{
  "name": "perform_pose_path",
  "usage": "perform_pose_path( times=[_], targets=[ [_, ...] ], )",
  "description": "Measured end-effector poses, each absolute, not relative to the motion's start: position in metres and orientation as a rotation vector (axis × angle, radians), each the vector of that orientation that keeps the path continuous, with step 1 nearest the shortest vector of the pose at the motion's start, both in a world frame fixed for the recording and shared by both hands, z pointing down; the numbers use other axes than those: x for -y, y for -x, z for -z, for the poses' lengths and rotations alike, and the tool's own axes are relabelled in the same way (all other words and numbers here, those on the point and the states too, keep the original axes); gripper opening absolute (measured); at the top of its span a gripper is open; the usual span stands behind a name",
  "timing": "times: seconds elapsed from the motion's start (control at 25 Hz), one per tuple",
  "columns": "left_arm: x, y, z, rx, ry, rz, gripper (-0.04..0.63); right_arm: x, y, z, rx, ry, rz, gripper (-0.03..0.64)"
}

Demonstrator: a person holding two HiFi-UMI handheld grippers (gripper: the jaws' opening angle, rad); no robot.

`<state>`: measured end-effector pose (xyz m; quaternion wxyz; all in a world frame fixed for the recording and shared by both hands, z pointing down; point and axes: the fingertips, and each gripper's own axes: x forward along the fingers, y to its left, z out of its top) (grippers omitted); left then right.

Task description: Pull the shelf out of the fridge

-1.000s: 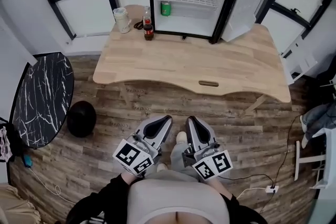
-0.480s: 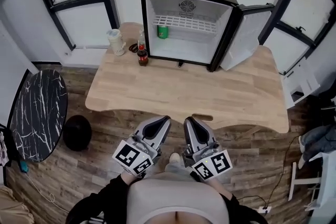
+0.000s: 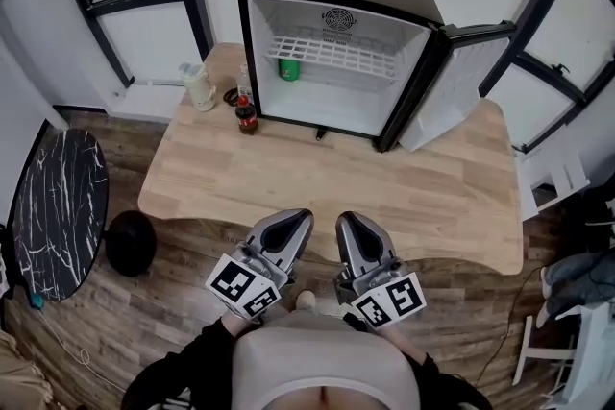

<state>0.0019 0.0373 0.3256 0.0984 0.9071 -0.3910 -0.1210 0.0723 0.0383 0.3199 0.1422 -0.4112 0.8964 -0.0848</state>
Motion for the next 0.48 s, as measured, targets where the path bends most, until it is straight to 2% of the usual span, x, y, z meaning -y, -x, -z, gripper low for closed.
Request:
perform_pose_path(
  times=[0.48],
  targets=[
    [-0.010,0.000,-0.323,1.167,-2.671,0.350,0.012,-0.010,-0.064,-0.323,-2.597,1.139,0.305,0.041]
  ],
)
